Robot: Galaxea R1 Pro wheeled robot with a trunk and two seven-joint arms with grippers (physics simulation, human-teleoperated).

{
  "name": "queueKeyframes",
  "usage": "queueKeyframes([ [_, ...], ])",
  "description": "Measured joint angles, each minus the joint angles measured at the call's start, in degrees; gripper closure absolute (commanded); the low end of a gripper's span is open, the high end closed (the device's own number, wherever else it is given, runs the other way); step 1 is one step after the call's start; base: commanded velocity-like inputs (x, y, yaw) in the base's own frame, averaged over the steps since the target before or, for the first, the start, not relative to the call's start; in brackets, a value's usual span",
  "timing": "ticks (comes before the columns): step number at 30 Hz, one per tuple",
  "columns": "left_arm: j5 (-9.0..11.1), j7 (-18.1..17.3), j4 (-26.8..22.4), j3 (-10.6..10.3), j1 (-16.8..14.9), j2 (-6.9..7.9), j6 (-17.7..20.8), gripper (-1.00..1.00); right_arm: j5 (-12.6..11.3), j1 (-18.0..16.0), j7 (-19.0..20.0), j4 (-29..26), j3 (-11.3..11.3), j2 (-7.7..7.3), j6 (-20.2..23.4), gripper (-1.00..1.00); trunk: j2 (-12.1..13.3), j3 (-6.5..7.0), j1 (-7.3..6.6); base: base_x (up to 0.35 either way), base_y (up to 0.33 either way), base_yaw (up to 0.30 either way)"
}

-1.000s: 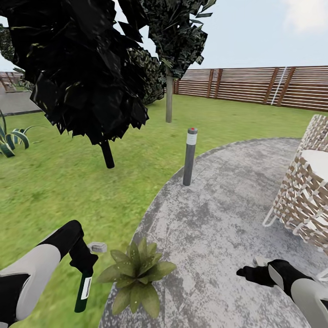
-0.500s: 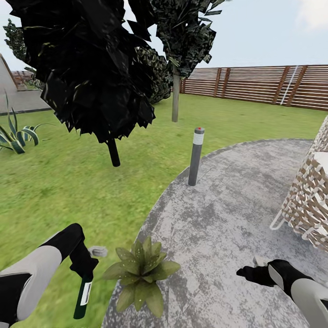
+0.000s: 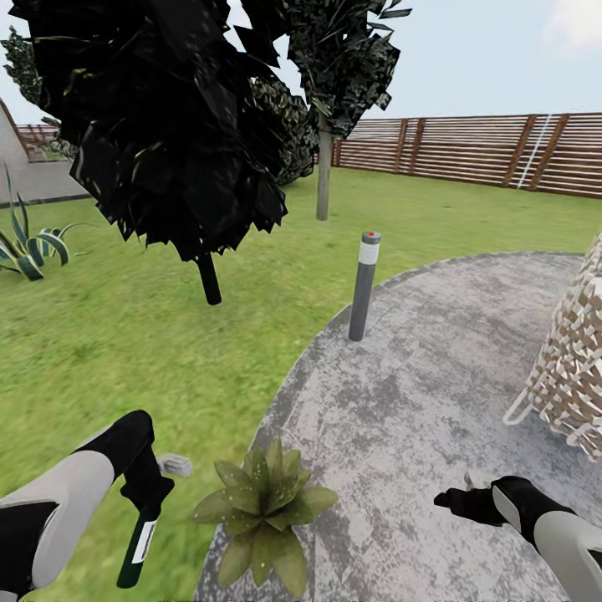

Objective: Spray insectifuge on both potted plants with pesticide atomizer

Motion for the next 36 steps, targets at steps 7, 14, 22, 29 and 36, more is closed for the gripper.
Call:
queueKeyframes([
  [7,0.0,0.1,0.2,0.0,0.0,-1.12,-0.1,1.0,0.0,0.0,0.0,0.0,0.0,0.0,0.0,-1.0,0.0,-0.13,0.0,0.0,0.0,0.0],
  [14,0.0,0.1,0.1,0.0,0.0,-1.12,-0.1,1.0,0.0,0.0,0.0,0.0,0.0,0.0,0.0,-1.0,0.0,-0.44,0.0,0.0,0.0,0.036],
  [22,0.0,0.1,0.1,0.0,0.0,-1.12,-0.1,1.0,0.0,0.0,0.0,0.0,0.0,0.0,0.0,-1.0,0.0,-0.57,0.02,-0.069,0.0,0.011],
  [29,-0.3,0.1,3.5,0.0,0.0,-1.24,-0.2,1.0,0.0,0.0,0.0,0.0,0.0,0.0,0.0,-1.0,0.0,-0.58,0.0,-0.075,0.0,0.0],
  [36,-0.3,0.1,2.7,0.0,0.0,-1.52,-0.2,1.0,0.0,0.0,0.0,0.0,0.0,0.0,0.0,-1.0,0.0,-0.57,0.0,-0.001,0.0,0.0],
])
